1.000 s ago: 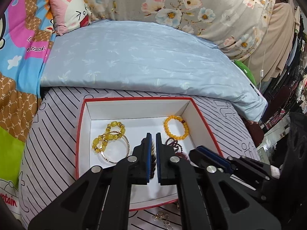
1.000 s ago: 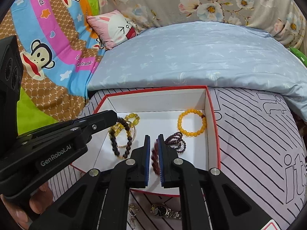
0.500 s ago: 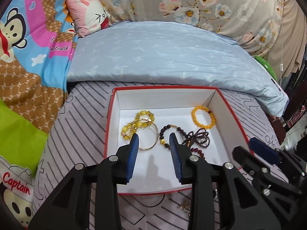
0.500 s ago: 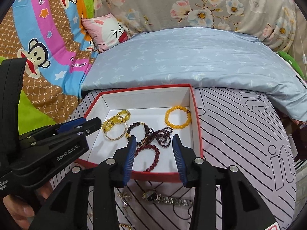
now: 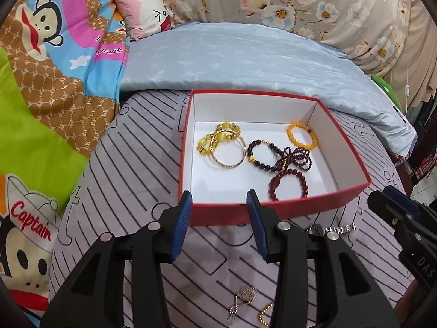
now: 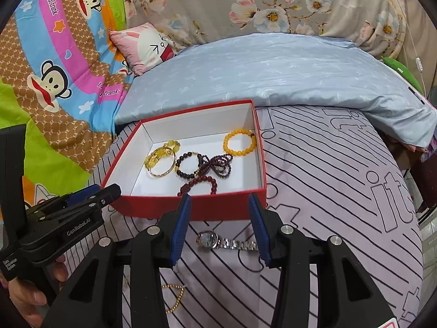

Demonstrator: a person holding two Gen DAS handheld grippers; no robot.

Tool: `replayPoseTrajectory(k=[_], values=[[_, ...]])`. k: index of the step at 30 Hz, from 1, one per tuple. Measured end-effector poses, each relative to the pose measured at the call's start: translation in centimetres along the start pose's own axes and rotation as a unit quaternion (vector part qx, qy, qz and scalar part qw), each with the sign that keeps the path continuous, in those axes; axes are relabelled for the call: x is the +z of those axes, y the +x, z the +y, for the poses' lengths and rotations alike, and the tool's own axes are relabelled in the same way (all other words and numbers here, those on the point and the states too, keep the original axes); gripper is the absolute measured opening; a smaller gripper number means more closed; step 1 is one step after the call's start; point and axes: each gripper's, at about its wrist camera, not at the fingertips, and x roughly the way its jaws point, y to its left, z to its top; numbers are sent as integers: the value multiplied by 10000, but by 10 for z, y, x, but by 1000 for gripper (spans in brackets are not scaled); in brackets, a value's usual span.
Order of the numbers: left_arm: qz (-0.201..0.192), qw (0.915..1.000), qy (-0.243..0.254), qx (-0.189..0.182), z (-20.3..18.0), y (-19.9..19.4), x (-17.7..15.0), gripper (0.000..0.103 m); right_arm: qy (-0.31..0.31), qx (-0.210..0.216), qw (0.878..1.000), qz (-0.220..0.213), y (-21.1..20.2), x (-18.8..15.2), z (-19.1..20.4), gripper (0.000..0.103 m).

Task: Organize jewelry
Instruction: 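Open both grippers to drop the bead bracelets into the red box, then move the left gripper to the silver pendant and close on it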

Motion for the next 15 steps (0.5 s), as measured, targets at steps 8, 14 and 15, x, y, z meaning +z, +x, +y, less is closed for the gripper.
replayPoseTrajectory(k=[8,14,15], values=[[33,10000,9,27,1,-12,-20,42,1,-21,10000,91,-10,-23,0,43],[105,9999,23,-9,5,-18,-39,42,47,-23,9998,200,-16,-43,-4,43],[134,9999,34,-22,6,-19,-45,42,55,-27,9998,213,-18,-46,-5,43]])
